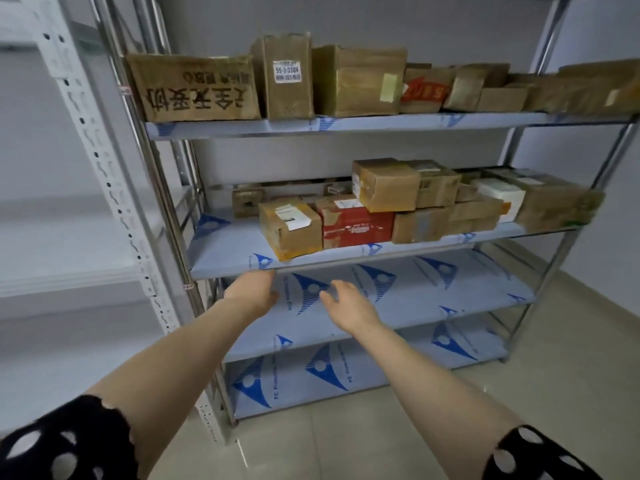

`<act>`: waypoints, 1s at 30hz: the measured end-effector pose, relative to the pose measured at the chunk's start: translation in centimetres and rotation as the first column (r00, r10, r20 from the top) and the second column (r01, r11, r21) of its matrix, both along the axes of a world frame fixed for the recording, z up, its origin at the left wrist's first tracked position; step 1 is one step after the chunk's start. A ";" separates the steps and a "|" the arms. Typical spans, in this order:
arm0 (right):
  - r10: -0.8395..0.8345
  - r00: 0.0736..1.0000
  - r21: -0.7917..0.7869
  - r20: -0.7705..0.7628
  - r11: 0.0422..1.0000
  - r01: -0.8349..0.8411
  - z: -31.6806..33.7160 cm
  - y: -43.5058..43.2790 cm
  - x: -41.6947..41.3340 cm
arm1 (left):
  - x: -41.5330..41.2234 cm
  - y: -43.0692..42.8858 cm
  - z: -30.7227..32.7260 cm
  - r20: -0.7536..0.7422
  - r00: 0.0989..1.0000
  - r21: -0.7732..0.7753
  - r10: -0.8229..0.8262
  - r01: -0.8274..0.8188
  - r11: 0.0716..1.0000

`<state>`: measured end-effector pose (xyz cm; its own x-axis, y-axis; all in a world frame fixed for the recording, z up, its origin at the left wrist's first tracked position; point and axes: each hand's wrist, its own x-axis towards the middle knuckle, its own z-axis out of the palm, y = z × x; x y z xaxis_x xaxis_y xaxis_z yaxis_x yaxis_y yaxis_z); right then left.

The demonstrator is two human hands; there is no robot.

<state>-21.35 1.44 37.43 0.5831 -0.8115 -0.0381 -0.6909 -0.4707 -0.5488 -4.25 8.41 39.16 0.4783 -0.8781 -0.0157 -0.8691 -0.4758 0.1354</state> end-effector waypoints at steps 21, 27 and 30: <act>0.092 0.991 -0.069 -0.097 0.993 -0.099 -0.1 -26.1 15.0 | 14.0 -27.9 -3.1 0.179 0.983 0.060 -0.045 0.034 0.998; 0.138 0.990 -0.157 -0.040 0.977 -0.143 -0.7 -29.9 17.0 | 15.0 -29.2 -4.5 0.193 0.981 0.153 -0.016 -0.014 0.988; 0.107 0.994 -0.266 -0.010 0.958 -0.106 -0.5 -31.0 17.7 | 15.8 -29.1 -4.3 0.133 0.991 0.183 0.001 -0.025 0.983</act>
<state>-3.66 -29.59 36.90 0.6666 -0.7251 0.1727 -0.6267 -0.6707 -0.3969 11.51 -20.68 34.86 0.4983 -0.8596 -0.1128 -0.8670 -0.4933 -0.0709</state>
